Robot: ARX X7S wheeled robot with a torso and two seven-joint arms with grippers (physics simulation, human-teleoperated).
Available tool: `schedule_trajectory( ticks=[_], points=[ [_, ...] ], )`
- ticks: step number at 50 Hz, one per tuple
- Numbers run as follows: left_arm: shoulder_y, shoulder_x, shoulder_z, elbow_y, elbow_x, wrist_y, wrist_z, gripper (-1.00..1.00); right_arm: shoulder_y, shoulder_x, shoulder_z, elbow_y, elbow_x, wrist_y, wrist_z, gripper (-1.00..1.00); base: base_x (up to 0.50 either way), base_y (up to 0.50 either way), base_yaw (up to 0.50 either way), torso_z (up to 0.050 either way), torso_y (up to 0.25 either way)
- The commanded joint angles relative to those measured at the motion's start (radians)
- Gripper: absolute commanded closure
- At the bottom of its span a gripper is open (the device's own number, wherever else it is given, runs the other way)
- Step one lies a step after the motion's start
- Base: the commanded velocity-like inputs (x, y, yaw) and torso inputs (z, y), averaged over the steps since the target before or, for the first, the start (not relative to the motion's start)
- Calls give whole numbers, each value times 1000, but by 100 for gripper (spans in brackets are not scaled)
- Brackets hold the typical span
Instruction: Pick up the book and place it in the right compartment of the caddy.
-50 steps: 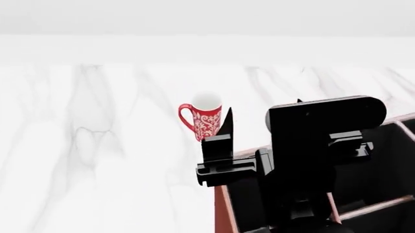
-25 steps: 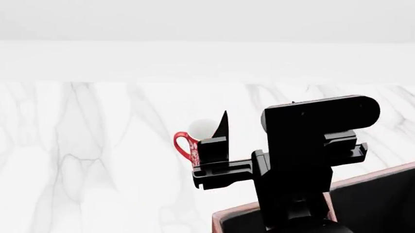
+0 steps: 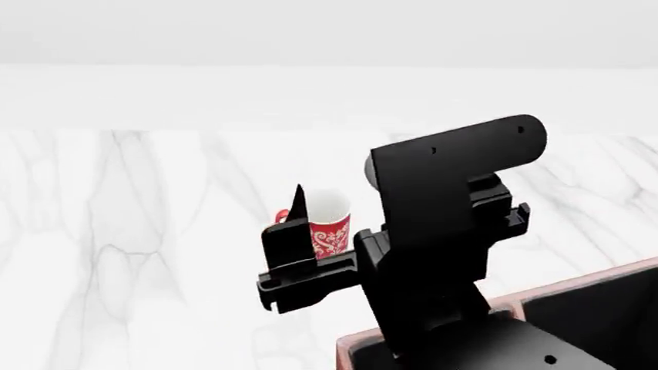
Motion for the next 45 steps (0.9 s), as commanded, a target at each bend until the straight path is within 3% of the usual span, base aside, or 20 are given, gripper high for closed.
schedule_trajectory(
  ticks=[1,3,7,13,22,31,42,45],
  points=[
    [0,12,-22,10,11,-15,21,-100,137,56,-29,127,515,45,163,-100,0,0,0,0,0],
    [1,13,-23,10,11,-13,22,-100,148,64,-51,115,515,21,99,-100,0,0,0,0,0],
    [1,16,-16,4,14,-8,20,-100,166,90,-127,174,825,4,189,-100,0,0,0,0,0],
    [2,20,-15,2,9,-2,24,-100,180,121,-232,161,924,0,183,-100,0,0,0,0,0],
    [2,17,-19,7,5,-7,23,-100,165,133,-332,53,970,19,43,-100,0,0,0,0,0],
    [5,21,-13,0,8,0,21,-100,147,143,-385,-30,892,26,-92,-100,0,0,0,0,0],
    [7,22,-17,-3,5,2,20,-100,151,169,-410,-70,911,-10,-137,-100,0,0,0,0,0],
    [6,17,-24,-2,1,-3,22,-100,139,167,-407,-79,828,16,-172,-100,0,0,0,0,0]
  ],
)
